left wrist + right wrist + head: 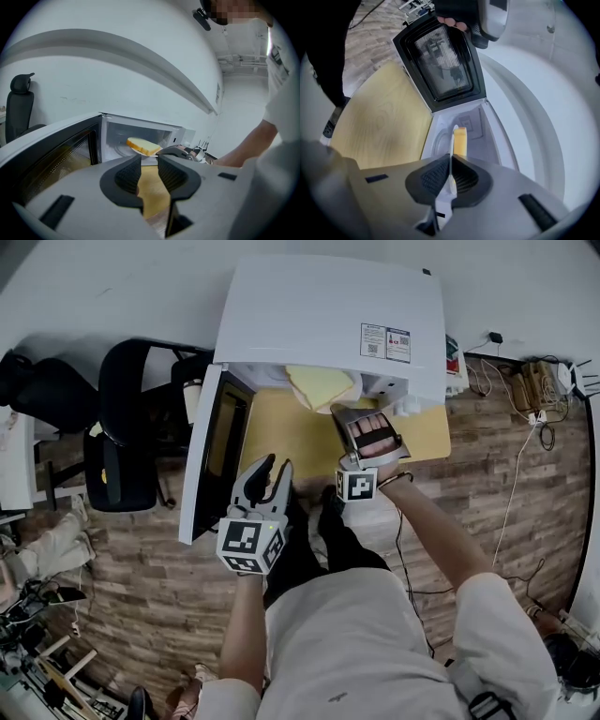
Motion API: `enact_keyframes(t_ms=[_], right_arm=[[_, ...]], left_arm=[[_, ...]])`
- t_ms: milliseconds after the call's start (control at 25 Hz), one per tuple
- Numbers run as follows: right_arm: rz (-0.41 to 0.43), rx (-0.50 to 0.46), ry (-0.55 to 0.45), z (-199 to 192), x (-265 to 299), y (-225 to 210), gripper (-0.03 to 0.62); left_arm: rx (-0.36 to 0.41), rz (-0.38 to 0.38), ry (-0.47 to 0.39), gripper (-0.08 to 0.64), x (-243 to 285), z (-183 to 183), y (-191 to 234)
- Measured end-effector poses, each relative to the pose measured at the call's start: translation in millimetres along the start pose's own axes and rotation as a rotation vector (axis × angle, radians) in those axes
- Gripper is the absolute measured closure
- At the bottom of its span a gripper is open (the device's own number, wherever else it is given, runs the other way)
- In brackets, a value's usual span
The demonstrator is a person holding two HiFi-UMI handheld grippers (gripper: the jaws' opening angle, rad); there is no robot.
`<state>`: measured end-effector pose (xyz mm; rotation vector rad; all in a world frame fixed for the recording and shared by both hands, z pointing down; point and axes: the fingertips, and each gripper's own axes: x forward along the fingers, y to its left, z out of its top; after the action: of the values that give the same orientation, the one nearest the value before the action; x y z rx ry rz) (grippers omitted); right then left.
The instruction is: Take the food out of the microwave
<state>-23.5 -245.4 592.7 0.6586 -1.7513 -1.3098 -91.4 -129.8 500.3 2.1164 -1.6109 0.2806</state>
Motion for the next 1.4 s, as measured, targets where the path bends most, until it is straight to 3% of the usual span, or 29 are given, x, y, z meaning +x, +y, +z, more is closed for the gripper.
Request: enact_keyframes(t_ms=[520, 1400], right_arm=[[0.001, -0.003, -0.030, 31, -48, -8, 0.580], [-0.053, 0.062, 0.116, 86, -145, -77, 0.580]], left_arm=[[0.044, -0.056, -0.017, 0.454, -23, 17, 1], [0.114, -0.259, -0.068, 0.454, -93, 34, -9]])
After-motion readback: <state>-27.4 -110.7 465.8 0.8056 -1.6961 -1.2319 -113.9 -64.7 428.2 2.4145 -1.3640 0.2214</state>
